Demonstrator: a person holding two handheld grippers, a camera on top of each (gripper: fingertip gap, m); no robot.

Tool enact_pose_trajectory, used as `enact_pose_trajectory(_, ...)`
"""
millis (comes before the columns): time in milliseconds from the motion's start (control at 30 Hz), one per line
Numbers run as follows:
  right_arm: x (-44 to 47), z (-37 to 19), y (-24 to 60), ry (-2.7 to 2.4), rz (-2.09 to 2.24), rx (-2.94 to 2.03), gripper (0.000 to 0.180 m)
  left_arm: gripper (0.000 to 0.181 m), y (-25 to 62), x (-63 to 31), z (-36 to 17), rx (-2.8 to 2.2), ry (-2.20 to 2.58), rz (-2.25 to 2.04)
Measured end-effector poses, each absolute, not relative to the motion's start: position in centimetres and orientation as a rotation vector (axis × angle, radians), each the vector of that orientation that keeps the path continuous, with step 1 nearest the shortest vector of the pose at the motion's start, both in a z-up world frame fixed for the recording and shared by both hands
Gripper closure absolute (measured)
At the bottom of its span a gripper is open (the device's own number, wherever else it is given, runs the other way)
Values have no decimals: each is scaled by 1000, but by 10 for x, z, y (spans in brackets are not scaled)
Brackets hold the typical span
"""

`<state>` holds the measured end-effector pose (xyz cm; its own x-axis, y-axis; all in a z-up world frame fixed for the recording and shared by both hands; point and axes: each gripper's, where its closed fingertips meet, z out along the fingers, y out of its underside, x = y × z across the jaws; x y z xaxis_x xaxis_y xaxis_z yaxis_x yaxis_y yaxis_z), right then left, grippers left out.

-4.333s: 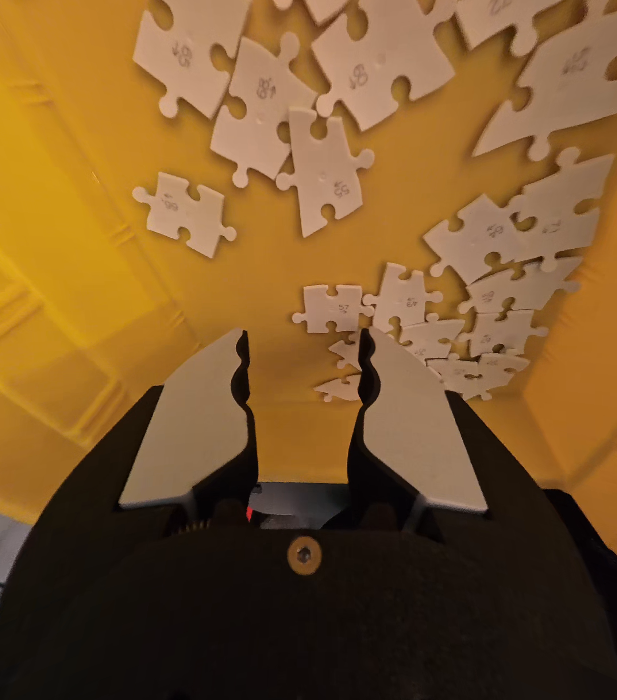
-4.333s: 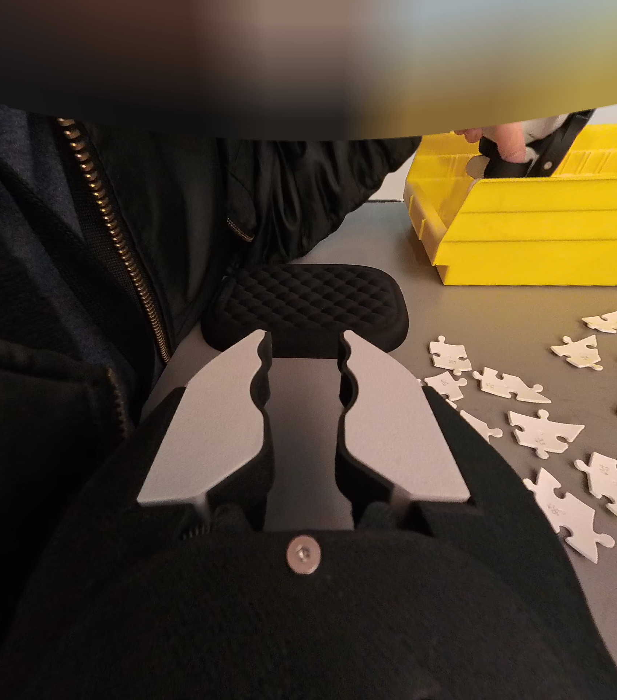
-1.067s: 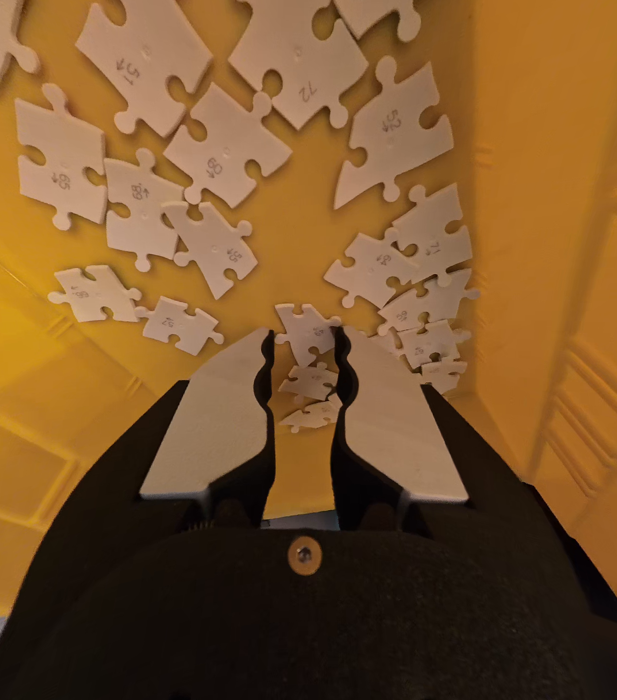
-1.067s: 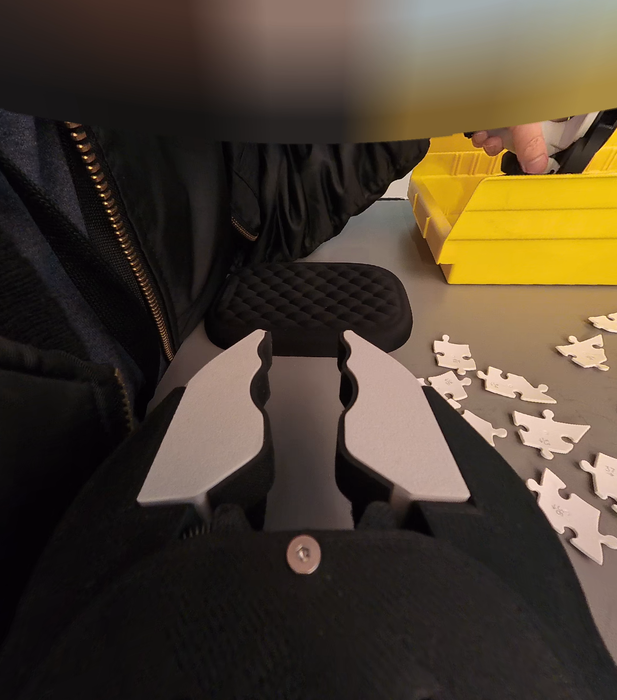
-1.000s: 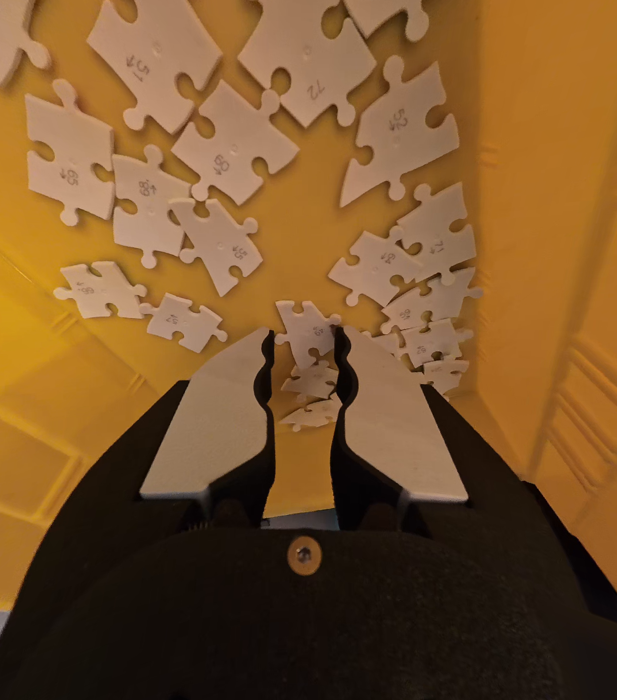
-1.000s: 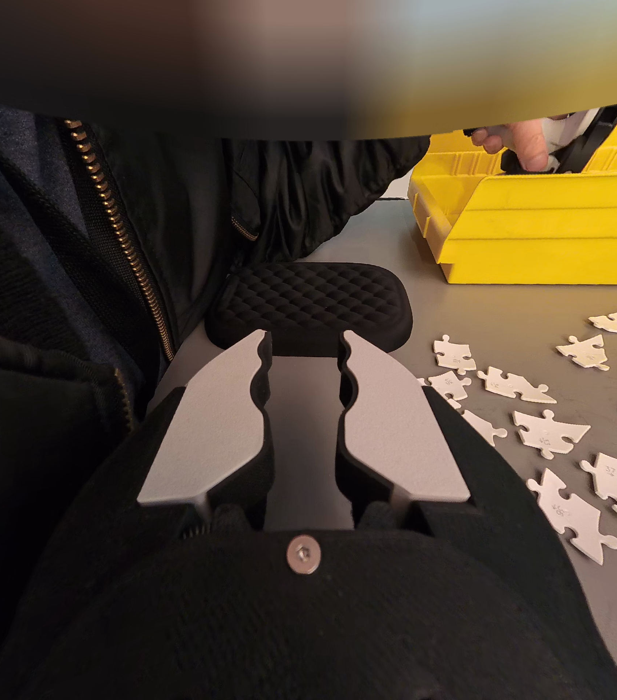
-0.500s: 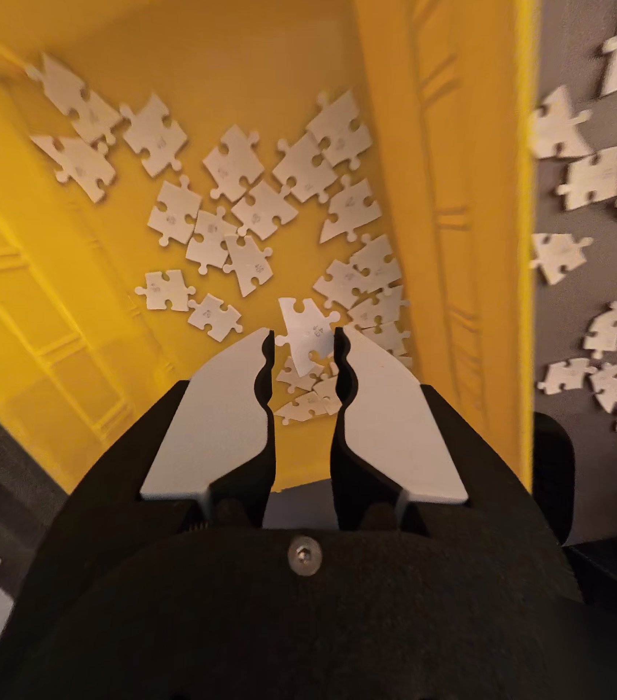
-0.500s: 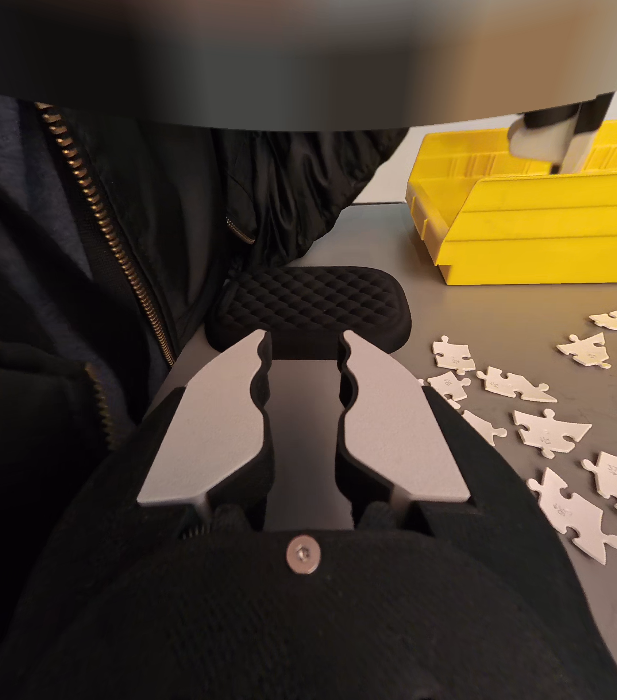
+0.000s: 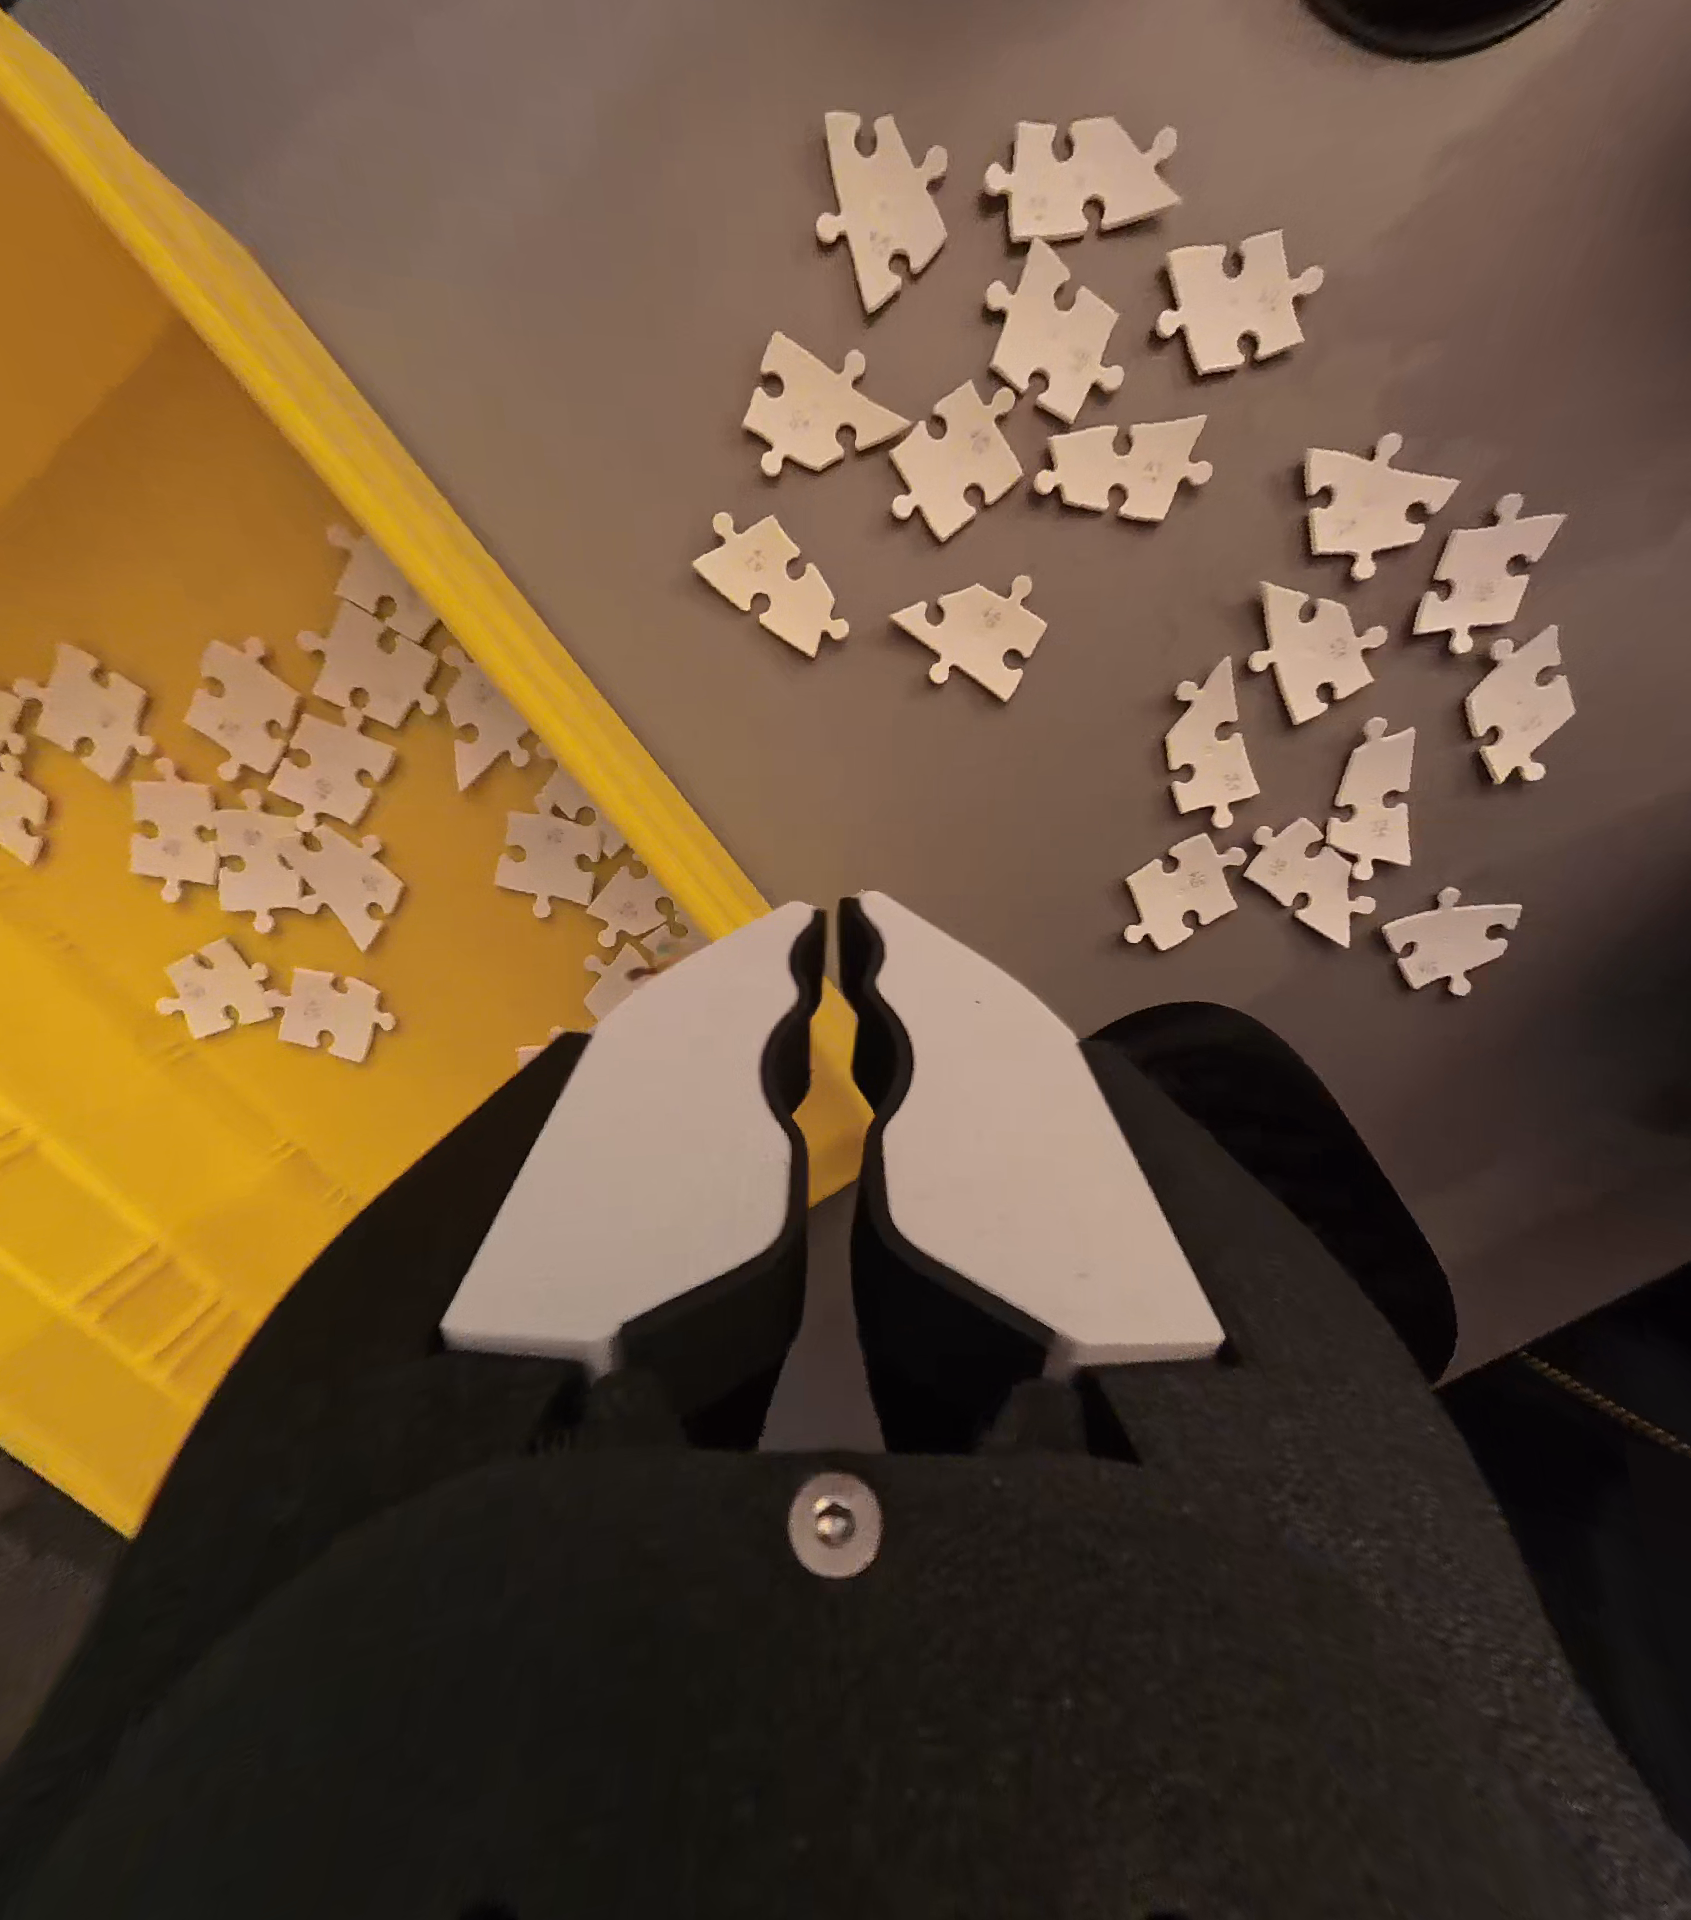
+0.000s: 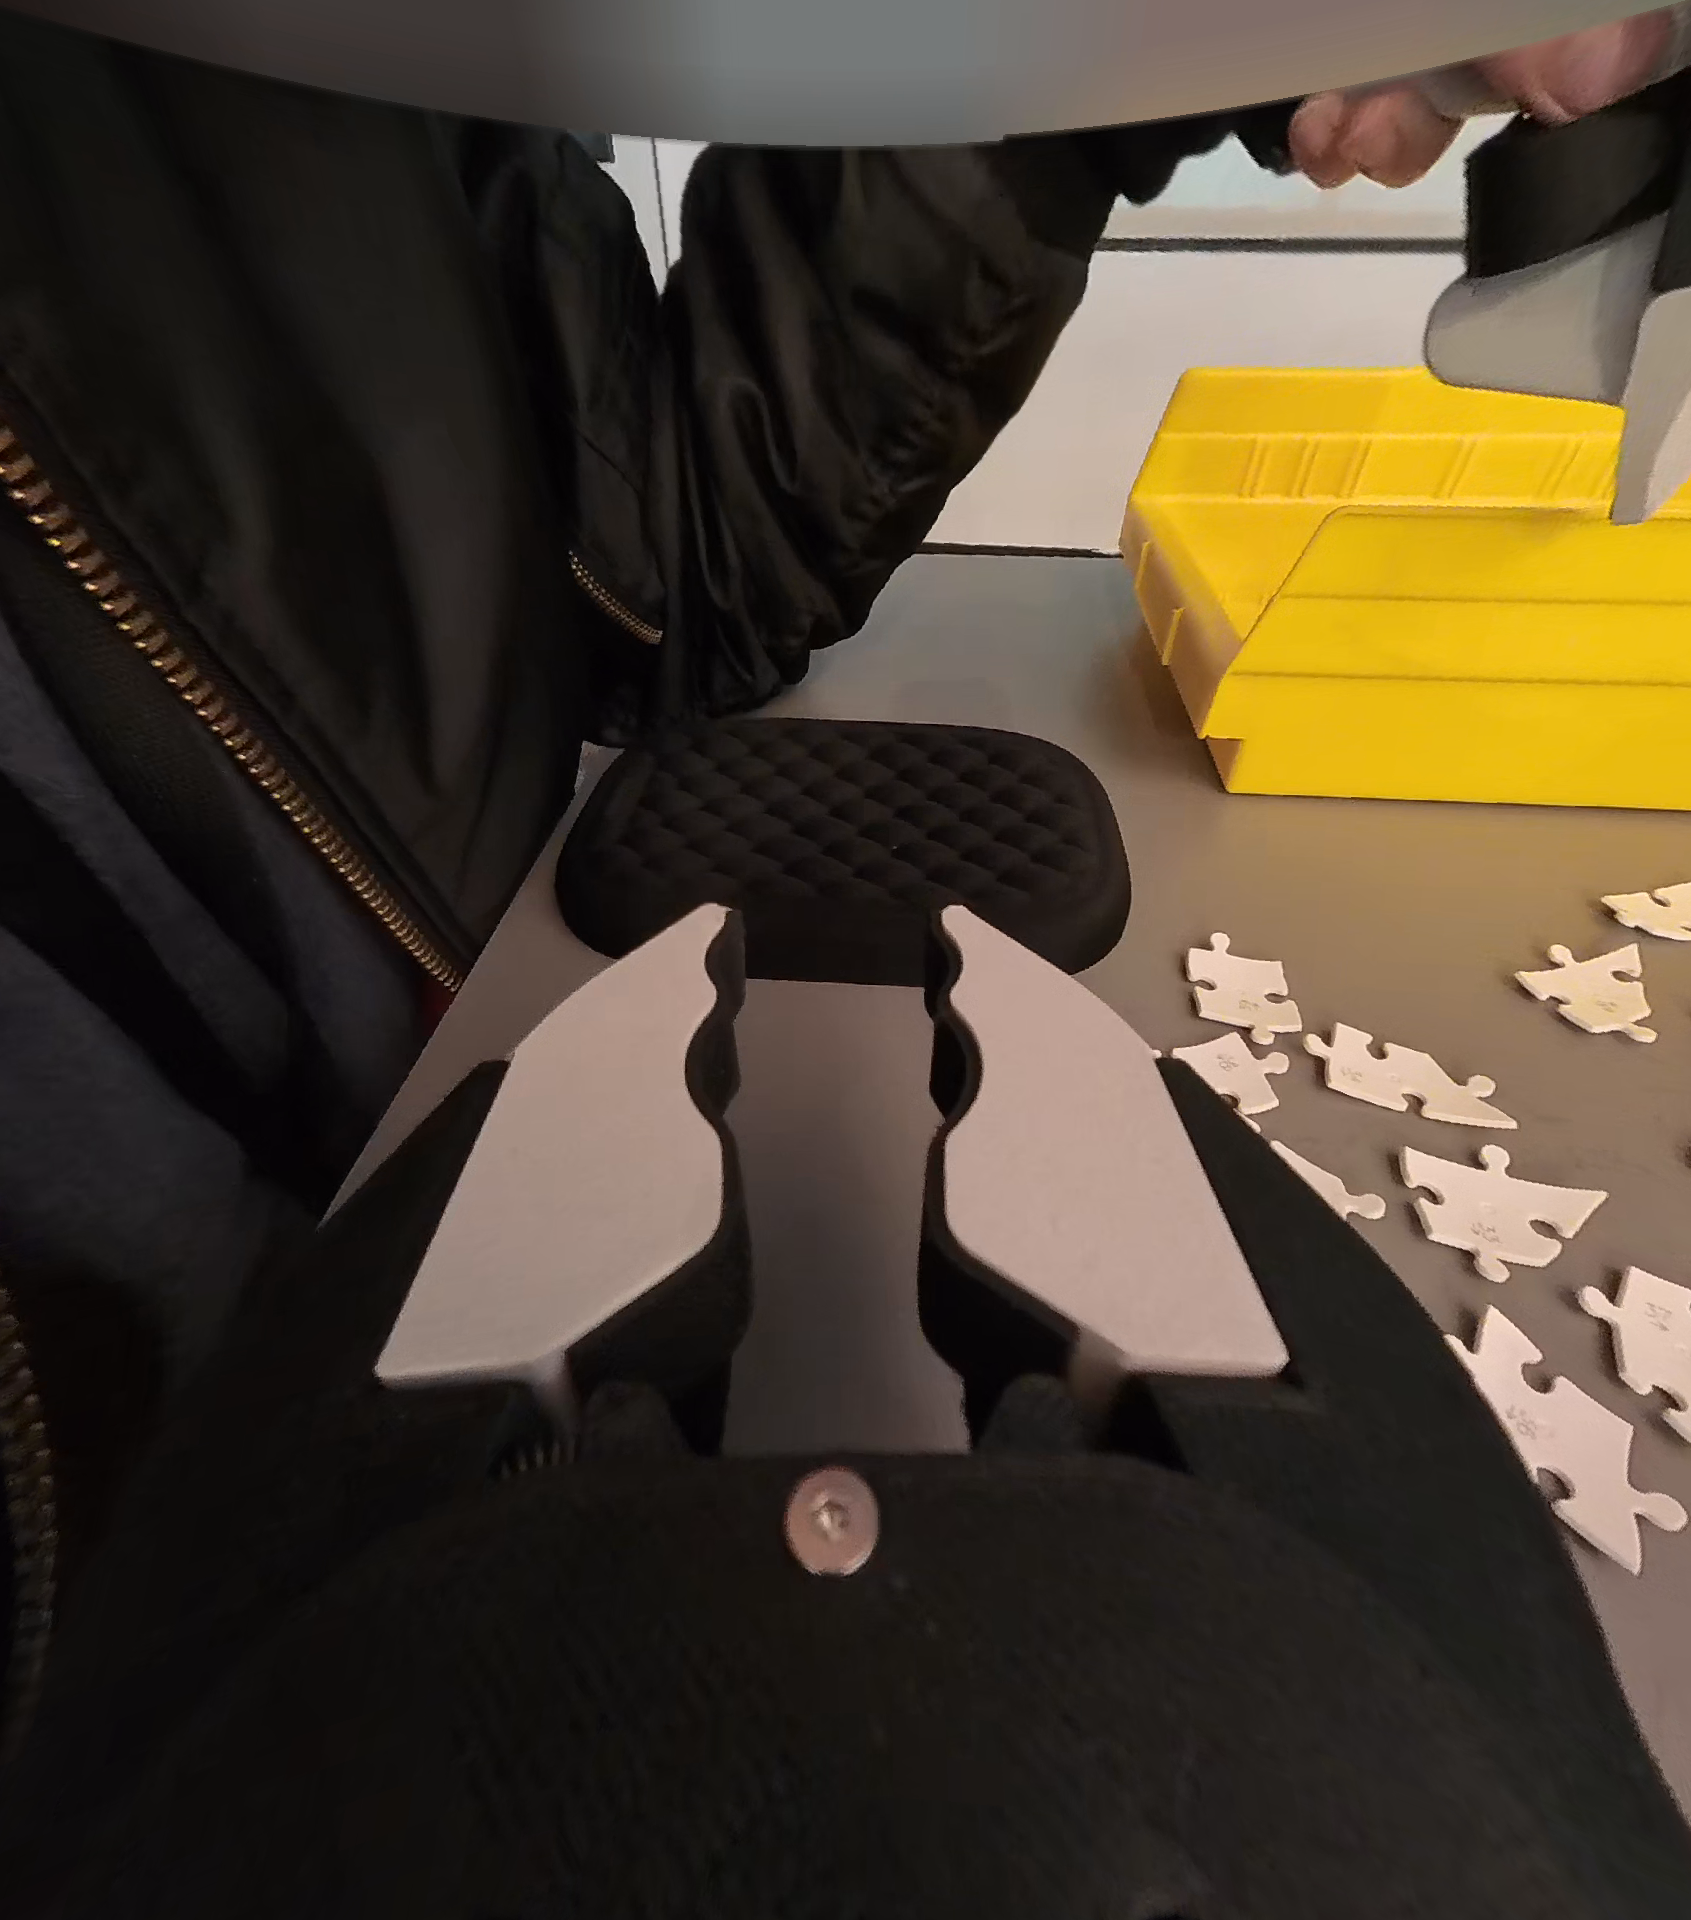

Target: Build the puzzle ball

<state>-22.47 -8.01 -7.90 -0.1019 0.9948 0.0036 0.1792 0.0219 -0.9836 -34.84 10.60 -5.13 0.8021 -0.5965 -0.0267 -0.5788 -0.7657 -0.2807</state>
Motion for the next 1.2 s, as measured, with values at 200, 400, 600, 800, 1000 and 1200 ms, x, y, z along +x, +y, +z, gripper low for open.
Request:
enact_pose_trajectory(200,-225,-80,-80,-1431,1186,-1287,146,180,118,-371,-41,-2700,797,-126)
enact_pose_trajectory(400,-225,-78,-78,-1421,1201,-1285,146,167,116,-419,-47,-2800,690,-156)
enact_pose_trajectory(600,-226,-76,-76,-1402,1228,-1281,146,170,126,-439,-45,-2774,628,-257)
enact_pose_trajectory(800,-225,-76,-79,-1416,1218,-1268,145,168,157,-448,59,-2205,494,-295)
enact_pose_trajectory(1000,-225,-77,-81,-1432,1192,-1261,146,155,139,-455,127,-1722,474,-404)
enact_pose_trajectory(1200,-226,-79,-80,-1440,1173,-1265,146,135,126,-452,146,-1507,506,-493)
